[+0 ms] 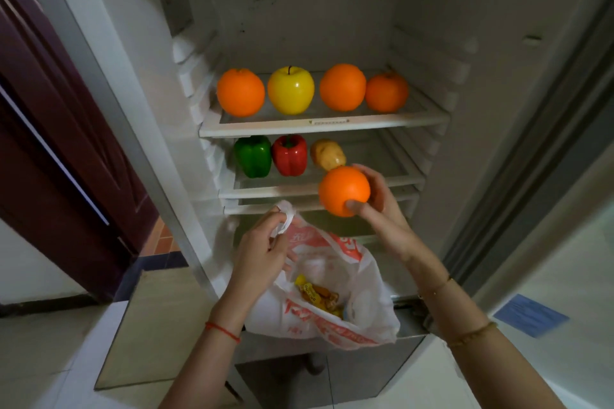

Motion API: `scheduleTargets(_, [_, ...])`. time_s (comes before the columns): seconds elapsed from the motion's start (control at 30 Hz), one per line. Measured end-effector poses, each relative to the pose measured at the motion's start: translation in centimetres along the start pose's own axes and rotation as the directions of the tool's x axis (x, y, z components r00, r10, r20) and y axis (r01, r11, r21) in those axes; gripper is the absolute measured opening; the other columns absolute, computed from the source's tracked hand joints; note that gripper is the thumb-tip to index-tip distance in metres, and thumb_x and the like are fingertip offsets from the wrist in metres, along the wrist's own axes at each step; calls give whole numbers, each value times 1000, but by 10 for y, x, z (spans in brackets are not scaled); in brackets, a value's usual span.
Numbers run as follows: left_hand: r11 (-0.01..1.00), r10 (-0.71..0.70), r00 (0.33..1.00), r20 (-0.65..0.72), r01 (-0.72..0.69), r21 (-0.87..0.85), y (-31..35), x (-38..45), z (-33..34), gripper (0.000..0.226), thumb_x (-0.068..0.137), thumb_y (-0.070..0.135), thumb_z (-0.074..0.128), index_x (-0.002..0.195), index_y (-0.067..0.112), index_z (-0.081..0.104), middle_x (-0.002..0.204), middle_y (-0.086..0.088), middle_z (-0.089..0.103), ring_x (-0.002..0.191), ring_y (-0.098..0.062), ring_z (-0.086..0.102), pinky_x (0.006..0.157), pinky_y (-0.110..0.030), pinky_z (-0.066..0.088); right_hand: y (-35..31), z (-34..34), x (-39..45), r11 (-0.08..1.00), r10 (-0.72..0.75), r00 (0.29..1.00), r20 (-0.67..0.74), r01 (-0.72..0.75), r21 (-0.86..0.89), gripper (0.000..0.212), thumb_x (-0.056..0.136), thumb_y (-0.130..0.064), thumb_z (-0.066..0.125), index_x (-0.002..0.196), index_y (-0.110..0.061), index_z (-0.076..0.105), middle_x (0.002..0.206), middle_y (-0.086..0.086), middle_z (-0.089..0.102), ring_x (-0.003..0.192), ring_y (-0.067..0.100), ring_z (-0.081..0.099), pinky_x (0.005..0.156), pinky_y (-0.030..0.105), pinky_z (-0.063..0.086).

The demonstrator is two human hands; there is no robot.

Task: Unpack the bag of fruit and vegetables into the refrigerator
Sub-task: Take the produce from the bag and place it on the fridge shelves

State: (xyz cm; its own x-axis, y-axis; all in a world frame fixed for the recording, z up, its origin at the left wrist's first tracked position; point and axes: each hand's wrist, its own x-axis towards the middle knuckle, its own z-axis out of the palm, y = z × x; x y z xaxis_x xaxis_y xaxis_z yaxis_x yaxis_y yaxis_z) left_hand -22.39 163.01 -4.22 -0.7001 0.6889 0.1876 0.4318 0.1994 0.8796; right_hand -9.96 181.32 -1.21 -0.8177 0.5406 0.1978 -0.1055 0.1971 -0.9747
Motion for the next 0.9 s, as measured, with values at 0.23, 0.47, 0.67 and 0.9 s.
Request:
scheduleTargets(0.23, [997,-71,997,-22,71,-39,2,6,7,34,97,5,50,125,24,58,105,21,58,92,-20,71,74,-46,62,-82,-37,25,972,-237,857,-457,203,-123,64,75,-39,69,132,-22,46,124,-4,52,98,0,57,73,7,49])
scheduleTargets(0.47, [993,-108,994,-2,108,-53,2,7,8,33,98,7,50,123,27,57,113,5,63,83,-15,72,61,-33,63,-131,-76,90,943,-279,771,-572,107,-316,43,86,-28,72,120,-14,49,106,-7,54,100,5,53,83,15,39])
scheduleTargets(0.67, [992,-100,995,9,101,-75,2,12,5,32,97,2,48,124,14,59,110,1,68,69,-17,73,55,-34,61,-137,-81,144,879,-314,797,-516,38,-476,59,80,-31,72,130,-11,48,119,-1,55,108,11,54,86,20,40])
scheduleTargets(0.9, [993,-80,997,7,81,-81,-4,16,3,29,97,3,49,115,20,64,102,6,69,68,-15,73,54,-30,60,-126,-78,190,817,-243,861,-446,-67,-573,70,76,-35,74,134,-11,43,131,9,53,119,24,54,94,32,47])
